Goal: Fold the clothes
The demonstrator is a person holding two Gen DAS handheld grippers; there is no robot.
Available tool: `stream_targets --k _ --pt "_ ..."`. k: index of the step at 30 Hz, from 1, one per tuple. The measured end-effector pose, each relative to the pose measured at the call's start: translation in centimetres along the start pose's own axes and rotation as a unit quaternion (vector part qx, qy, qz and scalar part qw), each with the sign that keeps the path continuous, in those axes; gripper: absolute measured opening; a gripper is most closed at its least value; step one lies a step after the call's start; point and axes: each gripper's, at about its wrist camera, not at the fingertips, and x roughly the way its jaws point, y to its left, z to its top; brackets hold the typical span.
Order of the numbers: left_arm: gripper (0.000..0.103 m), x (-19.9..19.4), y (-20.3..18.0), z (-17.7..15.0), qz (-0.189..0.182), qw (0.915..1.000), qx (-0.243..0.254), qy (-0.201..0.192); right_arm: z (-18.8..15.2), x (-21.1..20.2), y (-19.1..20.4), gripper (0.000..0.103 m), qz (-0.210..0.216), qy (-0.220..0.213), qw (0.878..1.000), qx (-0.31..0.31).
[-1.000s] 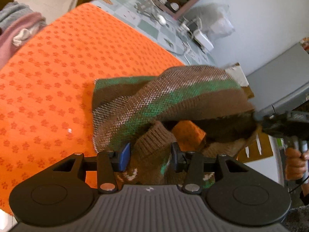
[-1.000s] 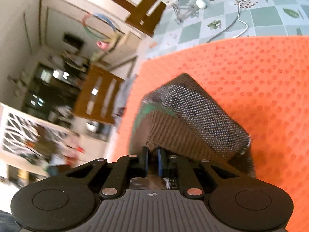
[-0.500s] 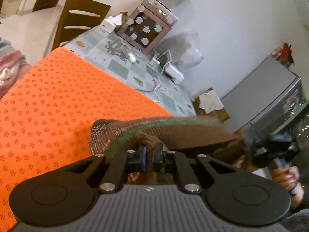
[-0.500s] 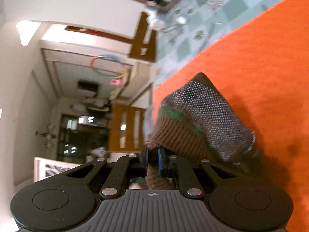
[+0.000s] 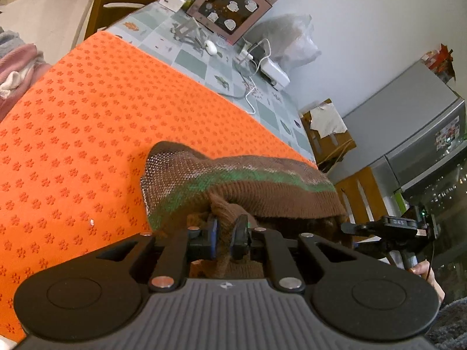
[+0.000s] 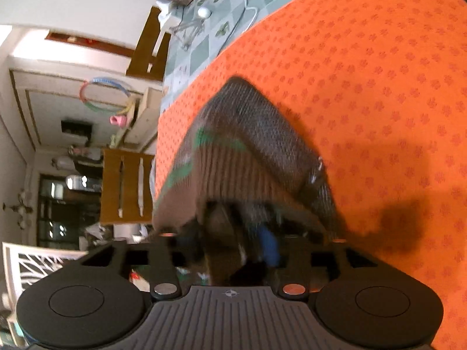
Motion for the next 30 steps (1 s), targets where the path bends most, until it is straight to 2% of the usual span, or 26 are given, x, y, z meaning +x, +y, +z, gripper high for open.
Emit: stream_targets --k 5,7,12,17,20,25,27,30 --pt "0.031 -0.3 0.1 1.0 -0.021 0.9998 0.005 0.004 -2.1 0.6 1.5 0.060 -0.012 0.021 0.999 -0.040" --pt "0.034 -0.2 0.0 1.5 -0.020 0.9996 0.016 0.011 -2.8 1.1 2.0 0.060 -0.027 0.024 0.998 -0.056" --pt "0.039 0.7 -1.2 2.8 -0.019 0.9963 0.072 0.043 -3.1 2.1 3.4 0.060 -0.041 0.020 0.995 -0.090" --pt "0.051 2.1 -2.8 3.8 -0.042 0.9873 0.127 0.085 -2.6 3.2 5.2 0.059 -0.049 0.022 0.990 -0.132" --pt "0.060 3.6 -3.4 4.3 -0.055 0.9793 0.154 0.119 -2.3 4.3 5.5 0.053 -0.066 0.034 0.986 -0.148" --pt "0.062 6.0 -3.2 4.7 -0.069 0.9670 0.178 0.168 -2.5 4.7 5.9 0.036 -0.072 0.045 0.984 -0.156" --pt "0.062 6.8 -3.0 4.8 -0.069 0.9622 0.188 0.185 -2.6 4.6 5.7 0.015 -0.074 0.048 0.985 -0.150" --pt "0.062 7.9 -2.8 4.9 -0.074 0.9540 0.197 0.213 -2.7 4.2 5.6 0.012 -0.068 0.048 0.987 -0.138"
